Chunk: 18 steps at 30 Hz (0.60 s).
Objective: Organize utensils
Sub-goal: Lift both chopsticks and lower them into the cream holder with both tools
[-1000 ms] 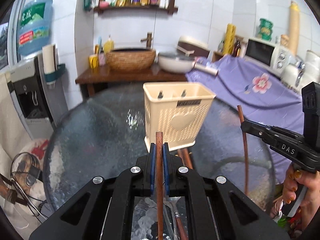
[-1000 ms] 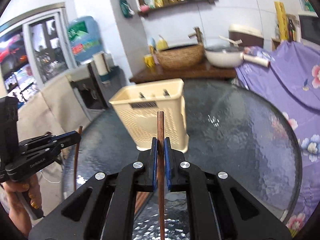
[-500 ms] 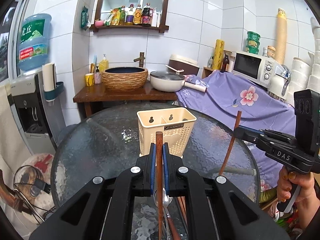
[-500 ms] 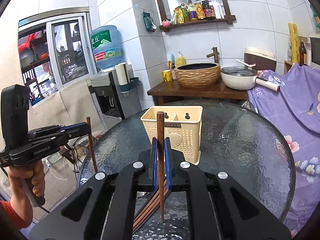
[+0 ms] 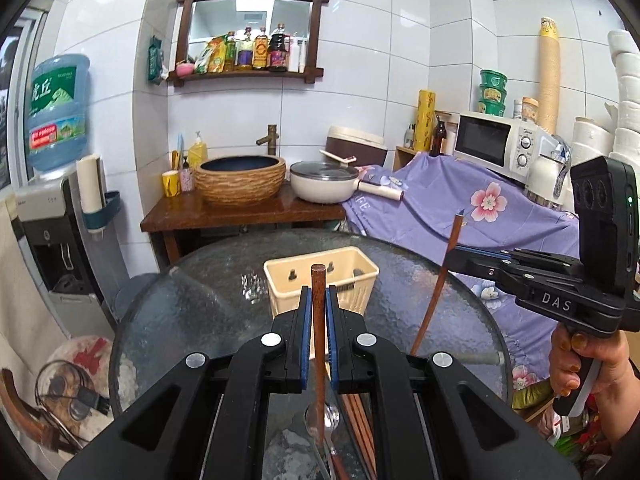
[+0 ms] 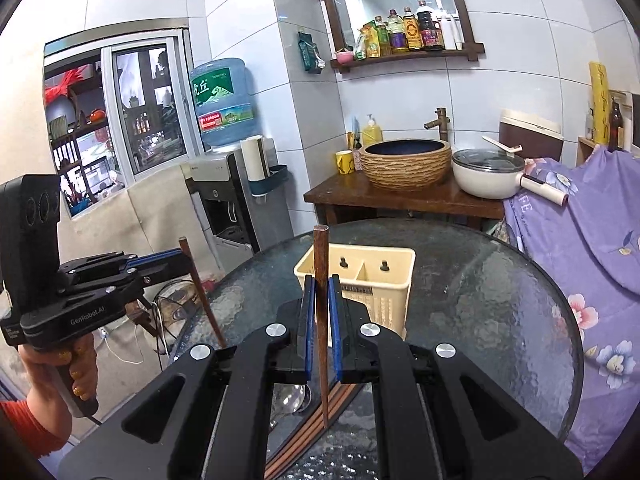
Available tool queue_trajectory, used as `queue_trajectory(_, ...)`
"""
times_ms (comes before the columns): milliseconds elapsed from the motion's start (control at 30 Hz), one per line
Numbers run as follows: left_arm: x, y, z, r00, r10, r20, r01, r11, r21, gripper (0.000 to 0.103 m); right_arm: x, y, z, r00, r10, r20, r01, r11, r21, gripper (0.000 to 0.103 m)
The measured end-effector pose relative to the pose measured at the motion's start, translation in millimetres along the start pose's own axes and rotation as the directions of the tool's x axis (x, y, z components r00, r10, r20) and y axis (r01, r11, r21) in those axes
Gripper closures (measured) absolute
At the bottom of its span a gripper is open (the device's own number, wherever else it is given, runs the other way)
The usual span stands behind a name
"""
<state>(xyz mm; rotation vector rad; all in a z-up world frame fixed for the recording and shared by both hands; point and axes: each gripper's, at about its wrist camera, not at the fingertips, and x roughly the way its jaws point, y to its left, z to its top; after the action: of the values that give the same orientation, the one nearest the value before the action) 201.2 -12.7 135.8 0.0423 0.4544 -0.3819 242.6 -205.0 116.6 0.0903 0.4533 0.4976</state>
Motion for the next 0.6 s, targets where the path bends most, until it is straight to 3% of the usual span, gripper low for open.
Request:
queue_trajectory(333, 2.5, 0.9, 101.0, 0.995, -0.006, 0.097, 0.008, 1.000, -0.023, 0.096, -2.3, -7.9, 96.3, 0.996, -0.026, 0.085, 0.023, 0.999, 0.031, 0.095)
queue_trajectory(467, 18.2, 5.5, 139.7, 0.991, 0.046, 0.129, -0.040, 0.998, -0.051, 0.096, 6.1, -9.5, 136.3, 0.988, -0.095, 0.124, 0.093, 0.995, 0.022, 0.095)
queue_trajectory(600, 41.6, 14.6, 152.5, 0.991, 0.065, 0.121, -0.052, 0.993, -0.107, 0.096, 25.1, -15.8, 155.3, 0.980, -0.151, 0.133, 0.148, 0.989, 0.032, 0.095)
